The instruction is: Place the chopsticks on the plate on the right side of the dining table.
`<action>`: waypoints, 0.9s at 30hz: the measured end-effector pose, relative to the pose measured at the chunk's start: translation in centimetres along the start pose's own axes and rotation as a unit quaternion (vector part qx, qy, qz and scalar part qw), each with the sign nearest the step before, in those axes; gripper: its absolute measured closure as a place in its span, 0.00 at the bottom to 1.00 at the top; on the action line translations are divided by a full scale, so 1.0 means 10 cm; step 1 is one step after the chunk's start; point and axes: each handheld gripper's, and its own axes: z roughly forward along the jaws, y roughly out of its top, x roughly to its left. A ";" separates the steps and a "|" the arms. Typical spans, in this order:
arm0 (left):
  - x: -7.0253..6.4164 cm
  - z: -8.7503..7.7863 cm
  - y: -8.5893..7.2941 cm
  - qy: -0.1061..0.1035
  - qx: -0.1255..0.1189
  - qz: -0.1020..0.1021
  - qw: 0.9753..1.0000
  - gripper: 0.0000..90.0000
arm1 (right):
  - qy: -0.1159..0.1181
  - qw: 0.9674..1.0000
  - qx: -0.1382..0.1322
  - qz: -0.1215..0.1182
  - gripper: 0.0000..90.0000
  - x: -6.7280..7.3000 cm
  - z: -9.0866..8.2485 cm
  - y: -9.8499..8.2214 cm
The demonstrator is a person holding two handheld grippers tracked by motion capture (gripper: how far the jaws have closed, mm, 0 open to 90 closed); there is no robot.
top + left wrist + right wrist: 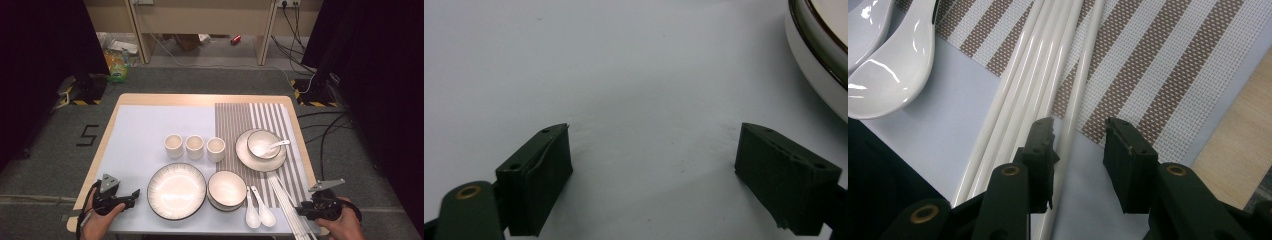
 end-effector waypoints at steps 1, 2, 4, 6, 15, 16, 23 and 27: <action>0.00 0.00 0.00 0.000 0.000 0.000 1.000 0.16 | 0.000 1.000 0.000 0.000 0.72 0.00 0.00 0.00; 0.00 0.00 0.00 -0.001 -0.002 -0.002 1.000 0.16 | 0.002 1.000 0.004 -0.001 0.72 0.00 0.00 0.01; 0.00 0.00 0.00 0.000 -0.001 -0.001 1.000 0.16 | 0.002 1.000 0.015 0.002 0.74 -0.01 0.00 0.04; 0.00 0.00 0.00 0.000 -0.002 -0.003 1.000 0.16 | 0.000 1.000 0.025 -0.002 0.75 -0.02 0.01 0.07; 0.00 0.00 0.00 -0.002 0.001 -0.002 1.000 0.16 | 0.002 0.999 0.047 0.017 0.81 -0.04 0.02 0.13; 0.00 0.00 0.00 -0.002 0.002 -0.001 1.000 0.16 | 0.001 0.999 0.051 0.016 0.82 -0.04 0.01 0.15; 0.00 0.00 0.00 -0.002 0.001 -0.002 1.000 0.16 | -0.005 0.996 0.083 0.019 0.89 -0.05 0.03 0.23; -0.01 0.00 0.00 0.001 -0.002 -0.001 1.000 0.16 | -0.004 0.996 0.088 0.022 0.90 -0.08 0.04 0.25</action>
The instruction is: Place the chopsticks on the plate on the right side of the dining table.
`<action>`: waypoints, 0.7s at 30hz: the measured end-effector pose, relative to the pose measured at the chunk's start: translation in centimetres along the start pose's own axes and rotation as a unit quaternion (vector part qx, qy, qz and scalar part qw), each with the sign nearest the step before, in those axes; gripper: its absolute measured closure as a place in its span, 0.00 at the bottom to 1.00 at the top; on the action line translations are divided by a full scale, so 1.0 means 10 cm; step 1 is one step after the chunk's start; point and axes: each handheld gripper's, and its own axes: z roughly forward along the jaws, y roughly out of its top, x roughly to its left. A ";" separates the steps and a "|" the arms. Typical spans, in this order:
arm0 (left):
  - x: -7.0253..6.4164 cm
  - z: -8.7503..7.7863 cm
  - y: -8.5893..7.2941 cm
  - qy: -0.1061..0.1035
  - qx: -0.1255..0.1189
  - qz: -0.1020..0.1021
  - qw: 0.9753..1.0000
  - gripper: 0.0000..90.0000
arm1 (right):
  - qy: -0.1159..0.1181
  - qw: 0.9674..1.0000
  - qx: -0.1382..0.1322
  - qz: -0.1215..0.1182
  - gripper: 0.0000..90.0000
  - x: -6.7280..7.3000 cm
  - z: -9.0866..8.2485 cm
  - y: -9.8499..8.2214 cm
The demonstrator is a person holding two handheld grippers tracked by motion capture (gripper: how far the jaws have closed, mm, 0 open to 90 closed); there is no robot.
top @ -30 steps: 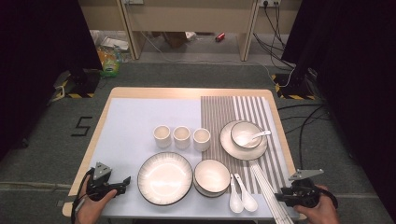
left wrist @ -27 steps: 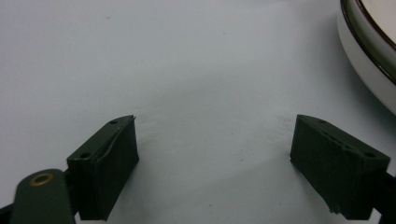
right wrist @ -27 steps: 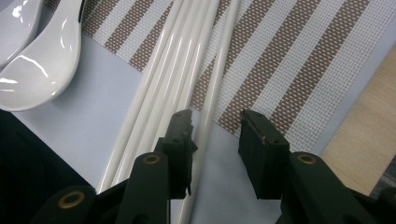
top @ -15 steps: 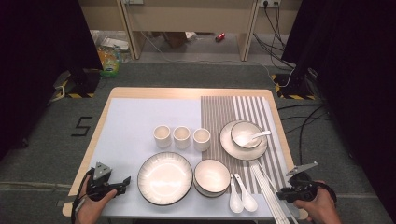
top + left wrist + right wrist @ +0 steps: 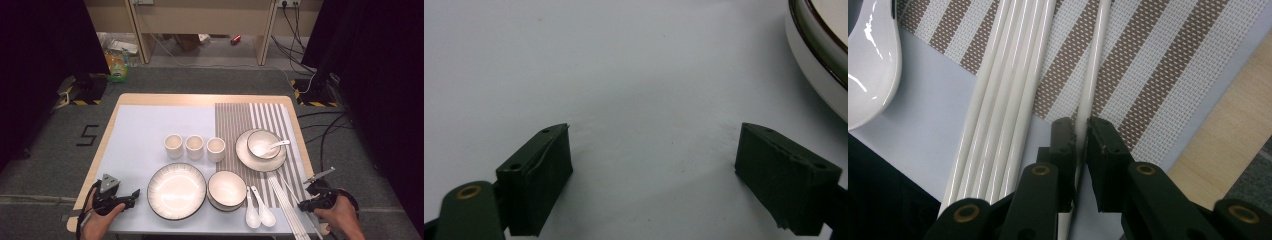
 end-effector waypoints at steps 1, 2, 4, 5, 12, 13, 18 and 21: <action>0.00 0.00 0.00 -0.003 0.003 0.000 1.000 0.16 | 0.001 1.000 0.008 0.013 0.90 0.02 0.00 0.01; 0.00 0.00 0.00 -0.003 0.003 0.000 1.000 0.16 | 0.001 1.000 0.008 0.013 0.90 0.02 0.00 0.01; 0.00 0.00 0.00 0.001 -0.002 0.000 1.000 0.16 | -0.002 1.000 0.020 0.008 0.90 0.02 0.00 0.05; 0.00 0.00 0.00 0.001 0.000 0.001 1.000 0.16 | -0.002 1.000 0.020 0.008 0.90 0.02 0.00 0.05; 0.00 0.00 0.00 0.000 0.001 0.002 1.000 0.16 | -0.011 0.999 0.048 0.004 0.91 0.05 0.02 0.13; 0.00 0.00 0.00 0.000 0.001 0.001 1.000 0.16 | -0.014 0.998 0.055 0.002 0.91 0.06 0.02 0.15; 0.01 0.00 0.00 -0.002 0.003 0.001 1.000 0.16 | -0.016 0.998 0.055 0.008 0.92 0.06 0.01 0.15; 0.01 0.00 0.00 -0.002 0.003 0.002 1.000 0.16 | -0.003 0.998 0.060 0.019 0.94 0.02 0.00 0.16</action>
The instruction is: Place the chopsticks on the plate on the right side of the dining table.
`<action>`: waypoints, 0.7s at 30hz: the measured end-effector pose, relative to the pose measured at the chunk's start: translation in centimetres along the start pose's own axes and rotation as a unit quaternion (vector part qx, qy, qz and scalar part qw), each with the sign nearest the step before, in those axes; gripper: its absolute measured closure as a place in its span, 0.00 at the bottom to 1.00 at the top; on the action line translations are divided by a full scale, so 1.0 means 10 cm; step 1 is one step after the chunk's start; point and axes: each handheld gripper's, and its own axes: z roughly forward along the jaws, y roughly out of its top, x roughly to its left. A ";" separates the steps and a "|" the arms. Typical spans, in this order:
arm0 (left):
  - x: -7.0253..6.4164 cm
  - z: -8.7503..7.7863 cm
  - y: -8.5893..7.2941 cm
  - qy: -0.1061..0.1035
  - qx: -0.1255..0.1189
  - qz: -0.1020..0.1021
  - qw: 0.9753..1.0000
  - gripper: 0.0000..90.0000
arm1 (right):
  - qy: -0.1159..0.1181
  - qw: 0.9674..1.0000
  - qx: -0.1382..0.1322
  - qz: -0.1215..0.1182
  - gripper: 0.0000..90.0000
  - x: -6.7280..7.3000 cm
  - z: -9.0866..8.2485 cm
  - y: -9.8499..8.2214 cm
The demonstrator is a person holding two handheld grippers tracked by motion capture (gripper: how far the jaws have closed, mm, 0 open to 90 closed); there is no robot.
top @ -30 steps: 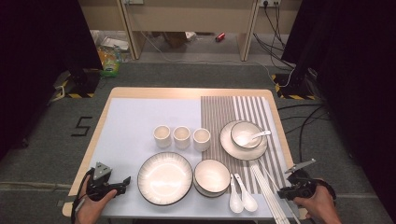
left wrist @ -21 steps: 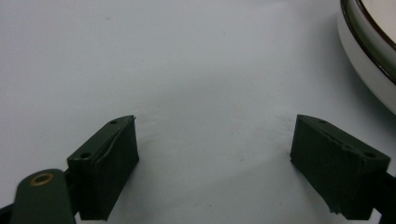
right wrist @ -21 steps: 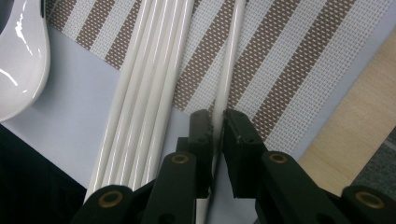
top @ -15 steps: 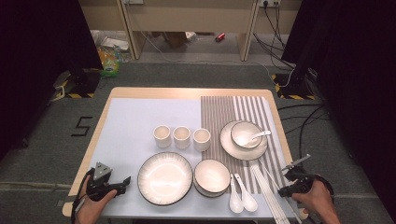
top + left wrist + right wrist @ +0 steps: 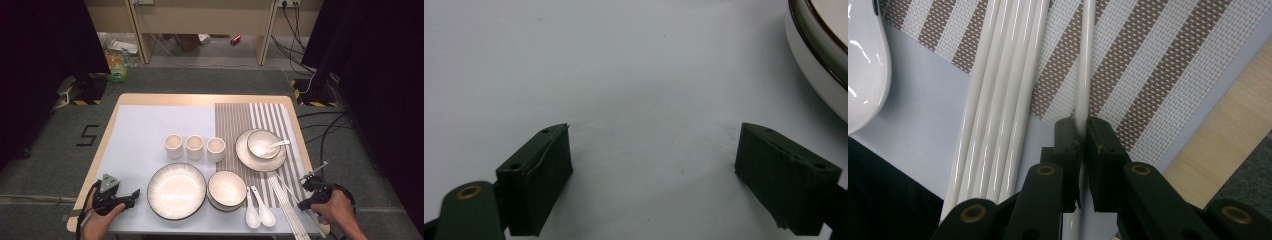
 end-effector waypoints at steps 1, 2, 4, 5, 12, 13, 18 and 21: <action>0.00 0.01 0.00 0.004 -0.006 -0.001 1.000 0.16 | 0.000 1.000 0.000 0.000 0.94 0.00 0.00 0.00; 0.00 0.00 0.00 0.000 -0.003 -0.002 1.000 0.16 | 0.002 1.000 0.007 -0.006 0.94 -0.02 0.00 0.03; 0.00 0.01 0.00 0.002 -0.004 -0.001 1.000 0.16 | 0.004 1.000 0.019 0.002 0.94 -0.01 0.00 0.06; 0.00 0.01 0.00 0.002 -0.004 -0.001 1.000 0.16 | 0.004 1.000 0.019 0.002 0.94 -0.01 0.00 0.06; -0.01 0.01 -0.01 0.004 -0.007 0.000 1.000 0.16 | -0.004 0.999 0.040 -0.005 0.94 0.00 0.02 0.12; 0.00 0.01 0.00 0.004 -0.005 0.001 1.000 0.16 | -0.003 0.999 0.040 -0.006 0.94 0.00 0.02 0.12; 0.00 0.01 0.00 0.003 -0.005 -0.001 1.000 0.16 | 0.001 0.999 0.040 -0.012 0.94 0.00 0.00 0.12; 0.00 0.01 0.00 0.004 -0.006 0.000 1.000 0.16 | 0.003 1.000 0.030 -0.010 0.94 -0.02 0.00 0.10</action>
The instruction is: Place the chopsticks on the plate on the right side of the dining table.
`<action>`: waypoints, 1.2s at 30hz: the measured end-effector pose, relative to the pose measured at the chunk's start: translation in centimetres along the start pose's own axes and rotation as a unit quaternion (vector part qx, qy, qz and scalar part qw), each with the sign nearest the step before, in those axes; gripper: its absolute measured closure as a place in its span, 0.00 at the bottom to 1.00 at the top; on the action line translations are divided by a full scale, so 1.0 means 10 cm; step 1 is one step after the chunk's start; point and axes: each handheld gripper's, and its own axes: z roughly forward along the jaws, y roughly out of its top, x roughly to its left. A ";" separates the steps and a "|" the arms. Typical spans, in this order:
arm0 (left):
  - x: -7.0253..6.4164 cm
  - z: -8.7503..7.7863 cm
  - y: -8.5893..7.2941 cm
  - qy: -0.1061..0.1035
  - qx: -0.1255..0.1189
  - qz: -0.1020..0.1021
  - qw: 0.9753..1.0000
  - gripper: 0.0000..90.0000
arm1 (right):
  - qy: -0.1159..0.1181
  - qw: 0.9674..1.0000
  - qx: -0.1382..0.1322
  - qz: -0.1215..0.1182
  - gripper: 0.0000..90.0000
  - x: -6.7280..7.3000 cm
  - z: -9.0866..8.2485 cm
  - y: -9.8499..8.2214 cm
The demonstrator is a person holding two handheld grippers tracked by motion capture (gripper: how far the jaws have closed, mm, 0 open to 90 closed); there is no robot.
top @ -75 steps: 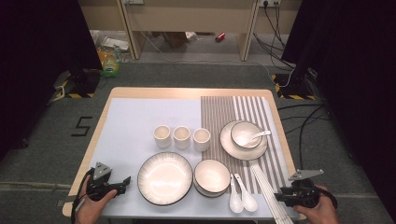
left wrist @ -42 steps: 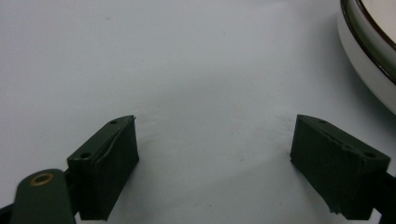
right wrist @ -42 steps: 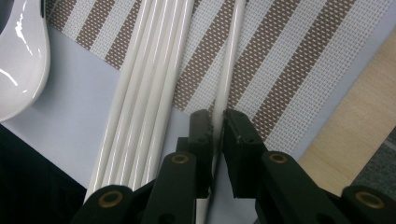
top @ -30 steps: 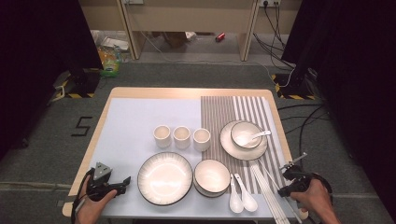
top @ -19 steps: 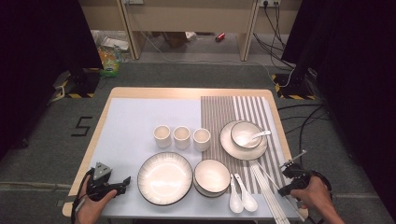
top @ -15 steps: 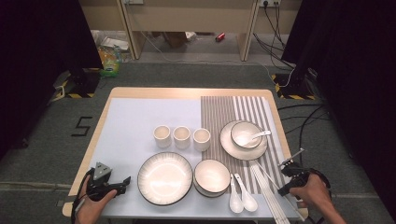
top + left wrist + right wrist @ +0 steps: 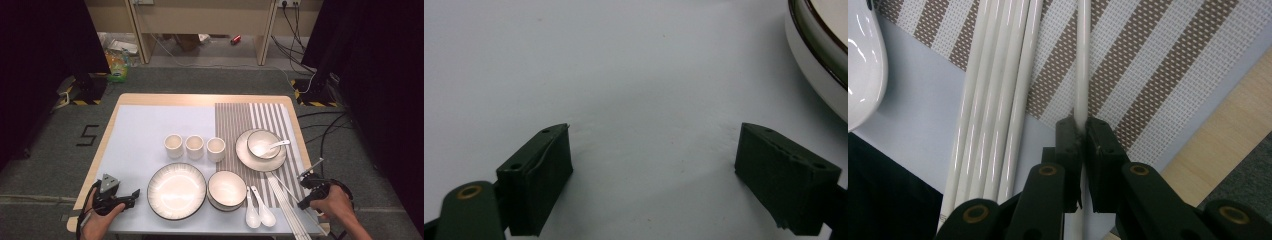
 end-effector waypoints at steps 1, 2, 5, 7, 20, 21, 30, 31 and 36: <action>0.00 0.00 0.00 0.000 -0.001 -0.001 1.000 0.16 | -0.001 1.000 -0.001 -0.001 0.94 -0.01 -0.01 -0.01; 0.00 0.00 0.00 0.000 -0.001 -0.001 1.000 0.16 | -0.001 1.000 -0.001 -0.001 0.94 -0.01 -0.01 -0.01; 0.00 0.00 0.00 -0.001 0.000 -0.001 1.000 0.16 | -0.001 1.000 0.003 -0.009 0.94 0.00 -0.04 -0.04; 0.00 0.00 0.00 -0.001 0.000 0.000 1.000 0.16 | -0.004 1.000 0.009 -0.014 0.94 0.00 -0.07 -0.08; 0.00 0.00 0.00 -0.001 0.001 0.000 1.000 0.16 | -0.010 1.000 0.000 -0.010 0.94 -0.04 -0.33 -0.22; 0.00 0.00 0.00 -0.001 0.001 -0.001 1.000 0.16 | -0.017 1.000 -0.004 -0.009 0.94 -0.07 -0.37 -0.21; 0.00 0.00 0.00 -0.001 0.000 -0.001 1.000 0.16 | -0.021 1.000 -0.007 0.011 0.94 -0.19 -0.39 -0.07; 0.00 0.00 0.00 -0.004 0.003 -0.001 1.000 0.16 | -0.026 1.000 -0.009 0.014 0.94 -0.23 -0.41 -0.03; 0.00 0.00 0.00 -0.001 0.000 -0.001 1.000 0.16 | -0.030 0.999 -0.017 0.017 0.94 -0.30 -0.44 0.05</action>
